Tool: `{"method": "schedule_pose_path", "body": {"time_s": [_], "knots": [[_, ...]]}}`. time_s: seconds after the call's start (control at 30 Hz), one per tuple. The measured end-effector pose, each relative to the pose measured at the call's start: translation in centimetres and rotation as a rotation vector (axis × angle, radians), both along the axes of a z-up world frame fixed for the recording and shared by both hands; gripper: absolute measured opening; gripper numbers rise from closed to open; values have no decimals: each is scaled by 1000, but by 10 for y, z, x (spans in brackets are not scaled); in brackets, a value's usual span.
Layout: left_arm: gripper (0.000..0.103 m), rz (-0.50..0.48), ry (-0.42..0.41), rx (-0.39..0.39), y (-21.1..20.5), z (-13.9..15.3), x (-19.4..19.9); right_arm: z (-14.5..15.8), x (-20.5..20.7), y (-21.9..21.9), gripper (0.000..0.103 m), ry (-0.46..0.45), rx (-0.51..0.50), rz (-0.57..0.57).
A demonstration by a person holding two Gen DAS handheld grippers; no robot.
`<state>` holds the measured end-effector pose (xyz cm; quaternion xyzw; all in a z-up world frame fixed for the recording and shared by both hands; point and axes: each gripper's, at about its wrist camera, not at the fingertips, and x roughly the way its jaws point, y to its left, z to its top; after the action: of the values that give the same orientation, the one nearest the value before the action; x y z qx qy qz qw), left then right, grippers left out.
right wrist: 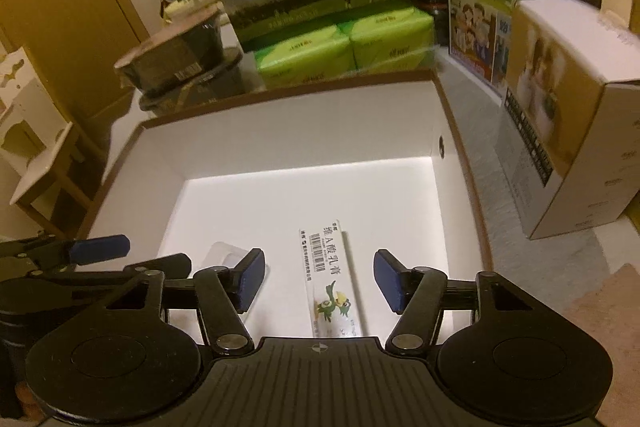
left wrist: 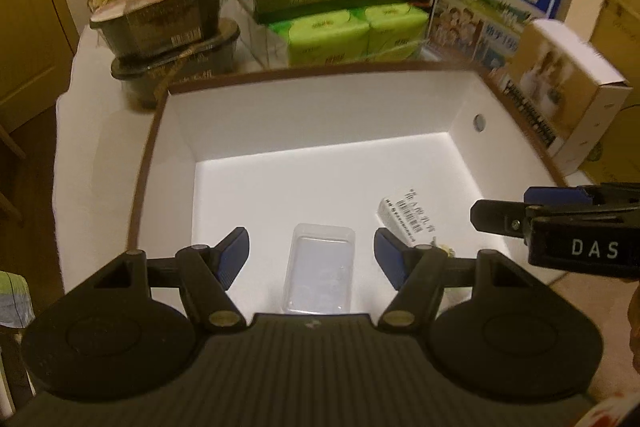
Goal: Organize rigid objects
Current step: 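Withdraw both open grippers from the box back toward the remaining items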
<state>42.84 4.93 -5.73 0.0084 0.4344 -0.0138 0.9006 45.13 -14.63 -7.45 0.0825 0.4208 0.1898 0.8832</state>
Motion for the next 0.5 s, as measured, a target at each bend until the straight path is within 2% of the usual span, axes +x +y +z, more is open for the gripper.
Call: {"method": "schedule_pose_path", "body": {"time_s": [0.13, 0.27, 0.5], "knots": [[67, 7, -6, -22, 1, 14, -20, 18, -24, -3, 66, -61, -7, 14], [67, 16, -20, -25, 2, 27, -44, 31, -48, -8, 70, -78, 24, 14], [67, 4, -72, -68, 5, 49, -99, 50, -99, -17, 70, -119, 57, 12]]}}
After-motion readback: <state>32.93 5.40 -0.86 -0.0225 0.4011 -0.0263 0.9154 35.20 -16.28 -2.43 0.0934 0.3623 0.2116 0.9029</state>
